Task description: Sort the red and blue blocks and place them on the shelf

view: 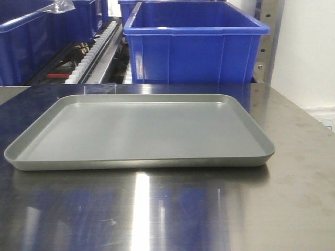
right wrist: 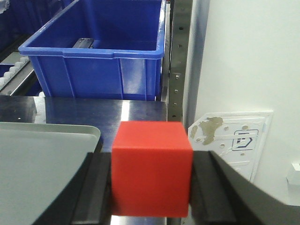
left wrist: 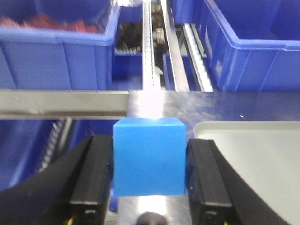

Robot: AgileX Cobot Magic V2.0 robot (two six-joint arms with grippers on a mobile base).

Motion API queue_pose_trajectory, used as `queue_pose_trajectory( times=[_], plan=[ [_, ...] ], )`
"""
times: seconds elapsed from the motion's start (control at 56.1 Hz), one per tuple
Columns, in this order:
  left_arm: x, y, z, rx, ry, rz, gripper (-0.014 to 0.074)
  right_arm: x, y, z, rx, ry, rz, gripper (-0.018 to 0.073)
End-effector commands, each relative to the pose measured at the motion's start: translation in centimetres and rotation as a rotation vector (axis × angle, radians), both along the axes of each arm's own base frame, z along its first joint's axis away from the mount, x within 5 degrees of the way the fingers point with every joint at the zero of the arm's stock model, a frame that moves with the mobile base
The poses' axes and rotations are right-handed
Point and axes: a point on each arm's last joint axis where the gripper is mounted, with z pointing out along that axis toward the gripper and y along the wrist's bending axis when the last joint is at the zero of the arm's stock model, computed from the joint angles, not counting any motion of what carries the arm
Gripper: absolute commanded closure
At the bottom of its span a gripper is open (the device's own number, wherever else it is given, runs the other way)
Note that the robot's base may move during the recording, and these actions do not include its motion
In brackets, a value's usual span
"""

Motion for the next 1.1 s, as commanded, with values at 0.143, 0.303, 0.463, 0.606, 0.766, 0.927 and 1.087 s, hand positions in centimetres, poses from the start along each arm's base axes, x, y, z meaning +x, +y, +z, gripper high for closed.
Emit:
queue_pose_trajectory(
  times=[0.143,0.303,0.463,0.606,0.766,0.927,1.087],
  plan=[
    [-1.6,0.1,2.4,0.012,-0.2,0.001,0.0269,0.0,-0.1,1.7,-0.002,-0.111,-0.008,0.0198],
    [-1.9,0.2,2.5,0.015,-0.214,0.001,0.0269,0.0,-0.1,1.7,-0.002,-0.111,-0.008,0.0198],
    [-1.9,0.2,2.5,0.015,-0.214,0.001,0.0269,0.0,-0.1,1.7,-0.002,-0.111,-0.008,0.0198],
    [-1.9,0.2,2.5,0.015,-0.214,0.001,0.0269,0.0,-0.1,1.7,-0.002,-0.111,-0.008,0.0198],
    [-1.9,0.2,2.5,0.015,-0.214,0.001,0.0269,0.0,-0.1,1.7,-0.002,-0.111,-0.008,0.0198],
    [-1.9,0.2,2.5,0.015,-0.214,0.001,0.0269,0.0,-0.1,1.7,-0.002,-0.111,-0.008,0.0198],
    [-1.9,0.2,2.5,0.015,-0.214,0.001,0.0269,0.0,-0.1,1.7,-0.002,-0.111,-0.008,0.0198]
  ],
)
